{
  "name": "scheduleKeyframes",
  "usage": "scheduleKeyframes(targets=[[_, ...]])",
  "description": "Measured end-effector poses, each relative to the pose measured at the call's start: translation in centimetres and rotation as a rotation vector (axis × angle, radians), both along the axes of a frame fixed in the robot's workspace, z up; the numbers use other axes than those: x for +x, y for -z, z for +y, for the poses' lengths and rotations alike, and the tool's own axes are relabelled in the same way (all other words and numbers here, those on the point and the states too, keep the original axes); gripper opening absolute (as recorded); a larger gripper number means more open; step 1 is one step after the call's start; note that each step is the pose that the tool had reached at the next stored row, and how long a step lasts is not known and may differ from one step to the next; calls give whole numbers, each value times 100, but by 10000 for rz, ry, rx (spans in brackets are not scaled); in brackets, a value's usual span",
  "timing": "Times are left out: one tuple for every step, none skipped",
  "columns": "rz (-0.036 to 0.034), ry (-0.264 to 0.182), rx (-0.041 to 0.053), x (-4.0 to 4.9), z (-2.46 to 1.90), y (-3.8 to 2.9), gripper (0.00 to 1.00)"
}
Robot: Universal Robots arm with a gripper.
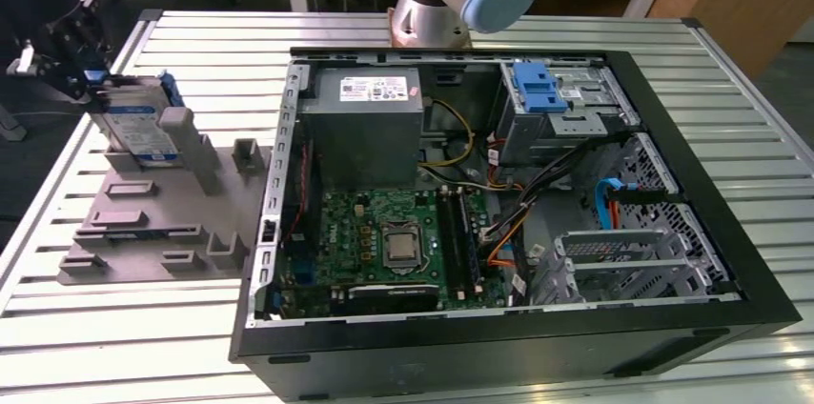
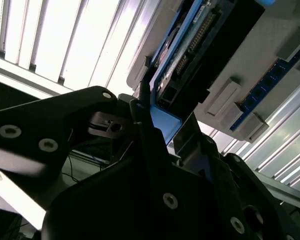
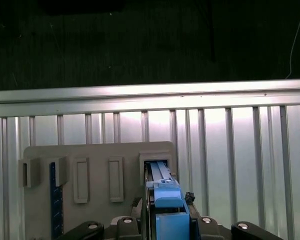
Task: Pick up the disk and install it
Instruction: 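Pick up the disk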
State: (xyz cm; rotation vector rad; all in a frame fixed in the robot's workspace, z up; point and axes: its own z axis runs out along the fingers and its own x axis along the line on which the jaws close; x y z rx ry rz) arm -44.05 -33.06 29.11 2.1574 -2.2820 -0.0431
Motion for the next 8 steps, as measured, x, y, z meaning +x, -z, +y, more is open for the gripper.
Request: scheduleKeyframes(targets=[[-2, 0, 1, 0, 0, 1, 42], [-3, 0, 1, 0, 0, 2, 42], [-3, 0, 1, 0, 0, 2, 42], [-3, 0, 1, 0, 0, 2, 42], [-3, 0, 1, 0, 0, 2, 42], [-3, 0, 1, 0, 0, 2, 42], [-3, 0, 1, 0, 0, 3, 42], [-3, 0, 1, 0, 0, 3, 42]])
